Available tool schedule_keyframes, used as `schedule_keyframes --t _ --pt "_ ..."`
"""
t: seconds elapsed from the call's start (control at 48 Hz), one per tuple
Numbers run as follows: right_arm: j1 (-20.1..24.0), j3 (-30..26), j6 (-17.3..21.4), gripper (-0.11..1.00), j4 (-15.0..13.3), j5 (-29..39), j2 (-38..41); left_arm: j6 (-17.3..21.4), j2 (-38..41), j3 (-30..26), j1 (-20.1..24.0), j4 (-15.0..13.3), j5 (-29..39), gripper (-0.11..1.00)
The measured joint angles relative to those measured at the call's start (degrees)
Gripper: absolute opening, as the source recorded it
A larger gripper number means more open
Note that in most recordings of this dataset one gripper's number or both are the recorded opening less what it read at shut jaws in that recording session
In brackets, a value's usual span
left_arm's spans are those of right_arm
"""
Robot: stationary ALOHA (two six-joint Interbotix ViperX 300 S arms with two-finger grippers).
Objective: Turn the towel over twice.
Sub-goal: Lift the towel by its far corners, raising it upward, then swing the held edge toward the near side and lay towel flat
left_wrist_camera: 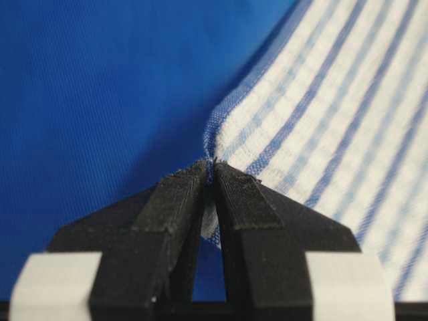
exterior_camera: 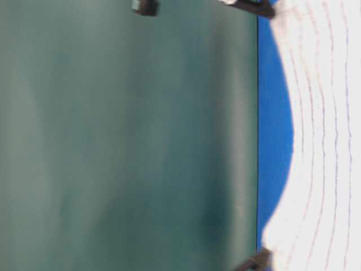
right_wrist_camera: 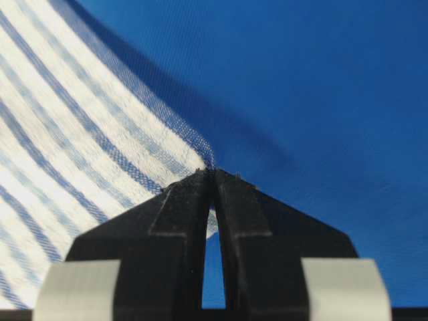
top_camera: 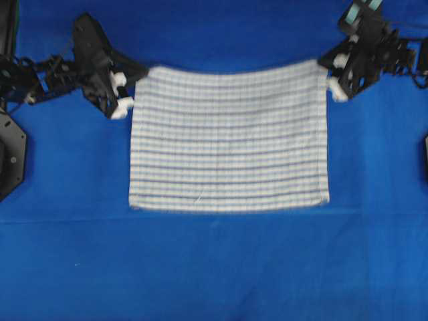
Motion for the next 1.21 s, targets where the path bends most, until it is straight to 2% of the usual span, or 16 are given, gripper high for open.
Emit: schedule_keyframes --t 0.104,0.271,0.5,0.813,0.959,1.209 --pt "-1.67 0.0 -0.09 0.05 0.0 0.7 -4.92 1.41 -3.96 -0.62 1.23 0.0 0.26 0.04" --pt "-4.75 -0.79 -0.44 0.05 -0.35 4.75 -13.01 6.06 -10.55 -2.2 3.34 0.0 0.97 0.04" --pt "-5.1 -3.43 -0.62 0.05 -2.64 10.11 -23.29 11.07 -18.11 -4.83 4.83 0.0 2.72 0.04" --pt "-4.66 -5.45 -0.7 0.05 -2.99 12.74 -32.26 11.95 -24.08 -5.98 4.66 0.18 3.87 0.04" --pt "-3.78 -5.62 -0.79 0.05 -2.9 12.83 -33.66 12.3 -26.02 -6.06 4.22 0.18 4.57 0.04" --pt "-2.37 -5.62 -0.44 0.05 -2.9 12.92 -33.57 13.18 -28.21 -6.5 4.04 0.18 10.2 0.04"
